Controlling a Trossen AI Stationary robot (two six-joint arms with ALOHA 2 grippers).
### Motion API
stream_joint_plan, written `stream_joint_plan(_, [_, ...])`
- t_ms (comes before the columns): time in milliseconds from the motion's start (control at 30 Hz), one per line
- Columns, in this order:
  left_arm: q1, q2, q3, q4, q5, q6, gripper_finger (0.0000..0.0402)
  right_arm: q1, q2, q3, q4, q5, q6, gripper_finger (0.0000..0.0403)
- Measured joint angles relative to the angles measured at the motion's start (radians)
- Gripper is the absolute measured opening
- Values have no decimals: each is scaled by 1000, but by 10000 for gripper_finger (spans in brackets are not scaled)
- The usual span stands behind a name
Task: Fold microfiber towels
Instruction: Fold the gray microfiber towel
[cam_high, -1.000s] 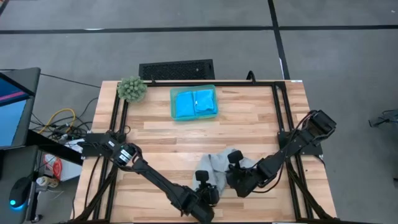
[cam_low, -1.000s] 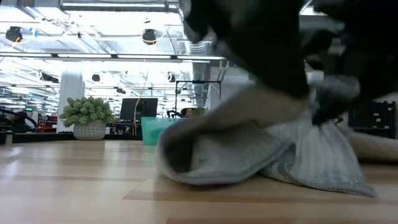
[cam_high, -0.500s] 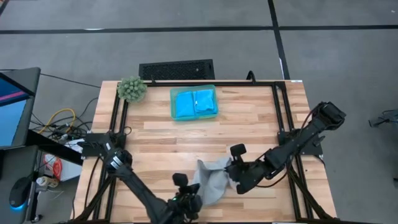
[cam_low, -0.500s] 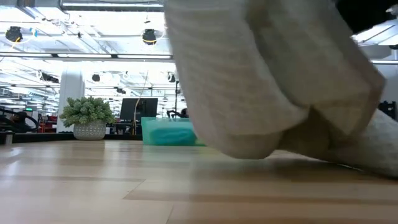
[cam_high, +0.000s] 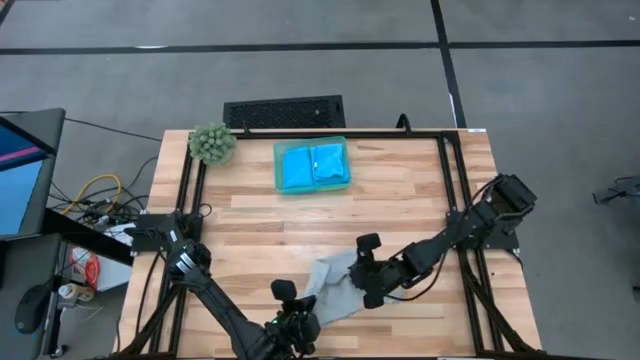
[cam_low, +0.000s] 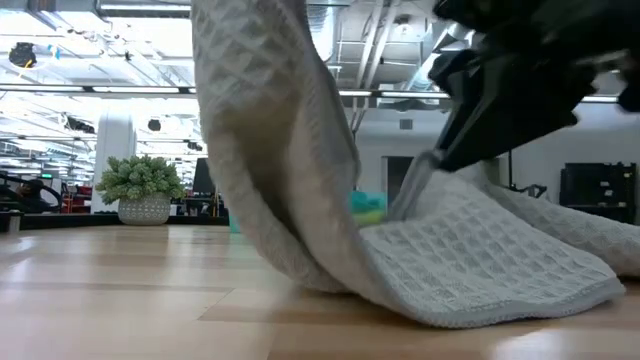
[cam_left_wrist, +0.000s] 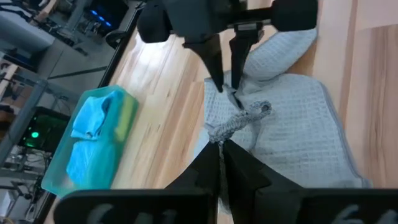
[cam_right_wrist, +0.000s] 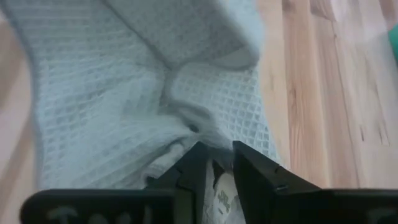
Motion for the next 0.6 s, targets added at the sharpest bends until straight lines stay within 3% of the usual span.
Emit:
stream_joint_plan(200, [0, 1, 0, -11, 10, 0, 4, -32, 4, 0, 10, -11, -6, 111])
stream_joint_plan(433, [0, 1, 0, -58, 29, -7, 4, -35, -85, 0, 8, -11, -40, 14])
stream_joint_plan(600, [0, 1, 0, -63, 23, 9, 4, -29, -195, 0, -11, -10, -58, 7])
